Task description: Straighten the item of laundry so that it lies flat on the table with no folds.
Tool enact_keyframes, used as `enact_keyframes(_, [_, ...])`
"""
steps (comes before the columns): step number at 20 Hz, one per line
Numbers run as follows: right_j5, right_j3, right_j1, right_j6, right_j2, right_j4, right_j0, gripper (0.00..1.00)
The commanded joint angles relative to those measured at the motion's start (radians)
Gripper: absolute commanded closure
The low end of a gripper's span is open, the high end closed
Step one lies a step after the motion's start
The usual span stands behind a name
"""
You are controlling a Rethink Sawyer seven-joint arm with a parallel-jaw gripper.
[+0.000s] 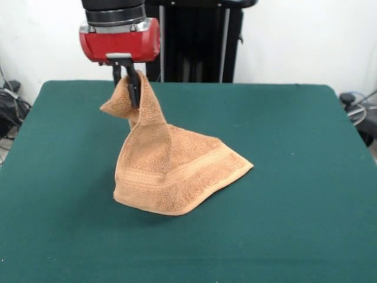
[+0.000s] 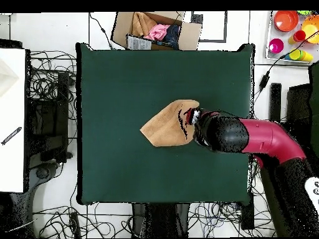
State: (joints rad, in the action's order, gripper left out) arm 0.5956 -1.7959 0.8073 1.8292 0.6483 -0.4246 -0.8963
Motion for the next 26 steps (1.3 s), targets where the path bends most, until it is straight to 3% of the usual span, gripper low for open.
enact_keyframes(1, [0.015, -0.003, -0.016, -0.172, 0.063, -0.055, -0.021, 1.0])
enact_keyframes(8, [-0.088, -0.029, -0.068, -0.124, 0.028, -0.141, -0.032, 1.0])
enact_keyframes(9, [-0.092, -0.032, -0.065, -0.116, 0.028, -0.162, -0.03, 0.0])
enact_keyframes(12, [-0.144, -0.044, -0.043, -0.072, 0.001, -0.198, -0.011, 0.0])
enact_keyframes(16, [-0.075, -0.068, 0.124, -0.052, -0.012, -0.179, 0.002, 0.0])
enact_keyframes(19, [0.074, -0.054, 0.225, -0.149, 0.026, -0.093, -0.044, 0.0])
enact_keyframes(26, [0.374, 0.101, 0.279, -0.351, 0.105, 0.017, -0.103, 0.0])
